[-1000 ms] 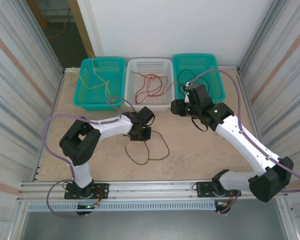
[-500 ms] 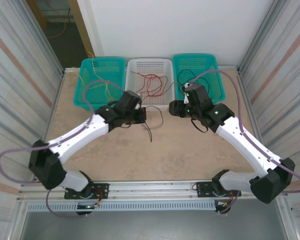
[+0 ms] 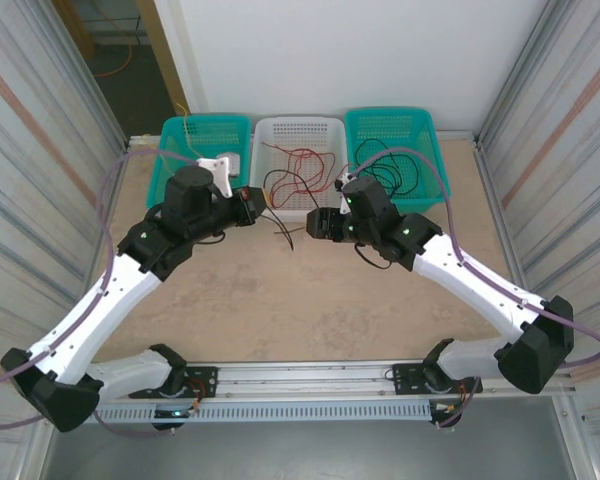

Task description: Untangle the cables

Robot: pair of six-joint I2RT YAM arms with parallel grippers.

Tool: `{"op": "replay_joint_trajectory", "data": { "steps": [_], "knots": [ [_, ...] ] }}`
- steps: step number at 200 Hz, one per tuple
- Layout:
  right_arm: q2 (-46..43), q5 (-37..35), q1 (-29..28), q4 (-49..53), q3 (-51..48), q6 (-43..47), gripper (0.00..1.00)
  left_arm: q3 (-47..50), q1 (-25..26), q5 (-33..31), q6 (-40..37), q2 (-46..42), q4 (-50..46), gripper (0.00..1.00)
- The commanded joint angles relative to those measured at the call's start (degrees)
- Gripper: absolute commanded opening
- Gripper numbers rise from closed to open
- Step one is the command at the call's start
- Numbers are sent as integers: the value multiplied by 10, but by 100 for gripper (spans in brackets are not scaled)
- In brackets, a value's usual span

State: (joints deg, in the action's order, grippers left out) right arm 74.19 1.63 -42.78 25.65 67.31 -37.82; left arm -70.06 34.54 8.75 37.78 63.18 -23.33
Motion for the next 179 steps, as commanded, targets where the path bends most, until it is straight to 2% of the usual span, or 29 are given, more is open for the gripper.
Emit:
{"op": "replay_joint_trajectory", "data": {
  "steps": [1, 34, 71, 115, 179],
  "knots": [
    [12, 6, -14, -35, -6, -27, 63, 2, -9, 37, 27, -28, 53, 0],
    [18, -14, -21, -43, -7, -32, 63, 11, -31, 66, 57, -38, 74, 0],
    [3, -25, -22, -69, -7, -30, 62, 17, -35, 72, 65, -46, 79, 0],
    [-36, -65, -34, -148, -55, -40, 62, 34, -39, 71, 81, -57, 92, 0],
    [3, -75, -30, -159, -29, -34, 60, 40, -42, 77, 87, -57, 96, 0]
  ]
}}
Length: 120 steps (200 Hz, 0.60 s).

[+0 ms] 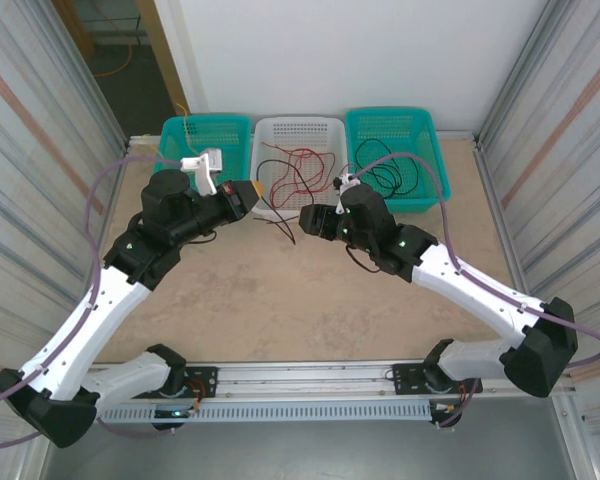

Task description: Untangle the cables

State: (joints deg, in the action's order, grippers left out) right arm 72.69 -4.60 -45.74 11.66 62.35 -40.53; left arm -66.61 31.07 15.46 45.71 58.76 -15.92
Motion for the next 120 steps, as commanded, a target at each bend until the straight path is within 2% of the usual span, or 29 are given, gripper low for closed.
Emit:
{"op": "replay_joint_trajectory", "data": {
  "steps": [1, 60, 89, 120],
  "knots": [
    [19, -13, 0, -19, 22, -7, 60, 6, -7, 10, 7, -13, 22, 0],
    [39, -30, 0, -7, 25, 8, 50, 12, -18, 14, 8, -18, 16, 0],
    [39, -39, 2, 4, 24, 18, 39, 15, -21, 17, 9, -17, 18, 0],
    [40, -33, 9, 5, 26, 23, 41, 16, -22, 21, 11, -15, 19, 0]
  ]
}}
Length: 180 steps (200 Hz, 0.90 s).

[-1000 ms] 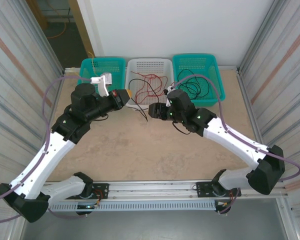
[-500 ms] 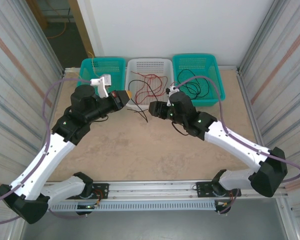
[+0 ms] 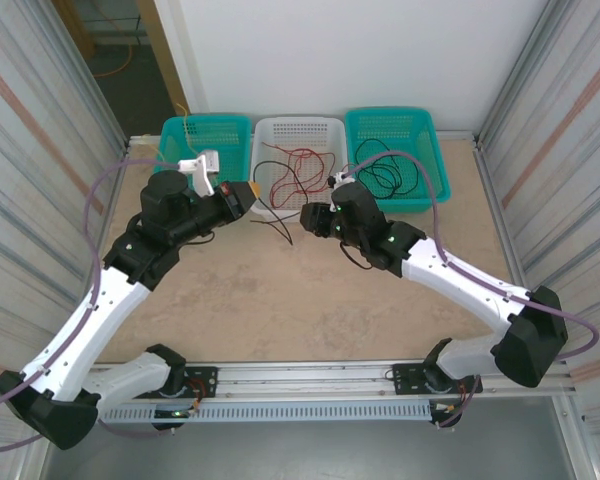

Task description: Untangle the cables

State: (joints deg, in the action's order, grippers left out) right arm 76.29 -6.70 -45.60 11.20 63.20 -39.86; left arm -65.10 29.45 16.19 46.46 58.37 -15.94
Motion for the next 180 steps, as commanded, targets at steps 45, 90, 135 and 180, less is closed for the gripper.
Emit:
{"op": "replay_joint_trajectory", "data": {
  "steps": [45, 90, 135, 180],
  "knots": [
    [11, 20, 9, -7, 22, 23, 58, 1, -7, 15, 6, -11, 19, 0],
    [33, 18, 9, -10, 40, 24, 55, -3, -7, 19, 6, -13, 11, 0],
    [39, 16, 9, -11, 48, 32, 38, -6, -10, 17, 4, -14, -1, 0],
    [35, 9, 13, 5, 41, 45, 11, -16, -11, 17, -1, -13, -9, 0]
  ]
}}
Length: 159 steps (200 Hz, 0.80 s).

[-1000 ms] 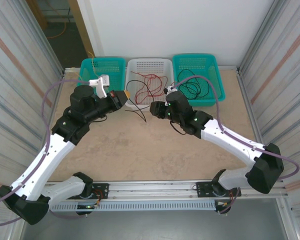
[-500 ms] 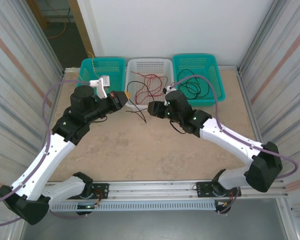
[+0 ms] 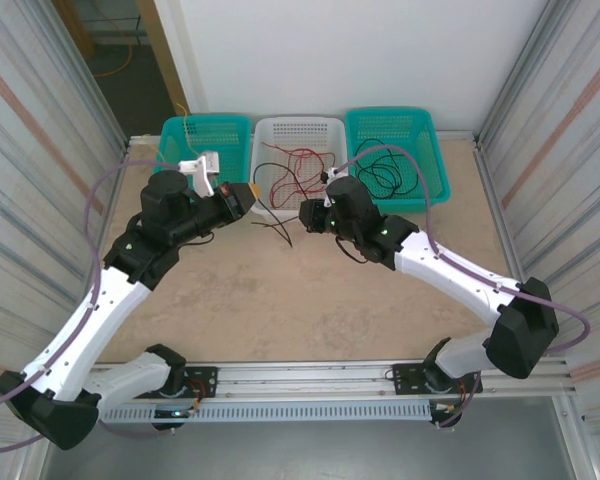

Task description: Untangle the cables

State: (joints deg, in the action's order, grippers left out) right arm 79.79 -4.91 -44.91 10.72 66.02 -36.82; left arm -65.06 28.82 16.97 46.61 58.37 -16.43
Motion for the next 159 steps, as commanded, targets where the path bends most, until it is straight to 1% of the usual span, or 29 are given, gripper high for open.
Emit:
{"op": "replay_joint_trajectory", "data": {
  "steps": [1, 22, 55, 83, 99, 131, 159],
  "knots": [
    [1, -9, 6, 11, 13, 15, 10, -16, -6, 9, -3, -13, -5, 0],
    [-11, -21, 8, 36, 12, 29, 6, -28, -8, 7, -23, -9, -27, 0],
    [-37, -84, -3, 84, 10, 76, 0, -71, -9, -22, -87, 11, -107, 0],
    [-56, -113, -17, 124, 10, 120, 0, -87, -10, -33, -119, 22, -133, 0],
    [-67, -118, -30, 140, 10, 146, 0, -90, -9, -32, -130, 28, -137, 0],
    [-87, -133, -80, 163, 13, 207, 0, -93, -9, -39, -145, 43, -151, 0],
    [-90, -97, -86, 180, 23, 210, 0, -89, -9, -37, -151, 55, -149, 0]
  ]
}}
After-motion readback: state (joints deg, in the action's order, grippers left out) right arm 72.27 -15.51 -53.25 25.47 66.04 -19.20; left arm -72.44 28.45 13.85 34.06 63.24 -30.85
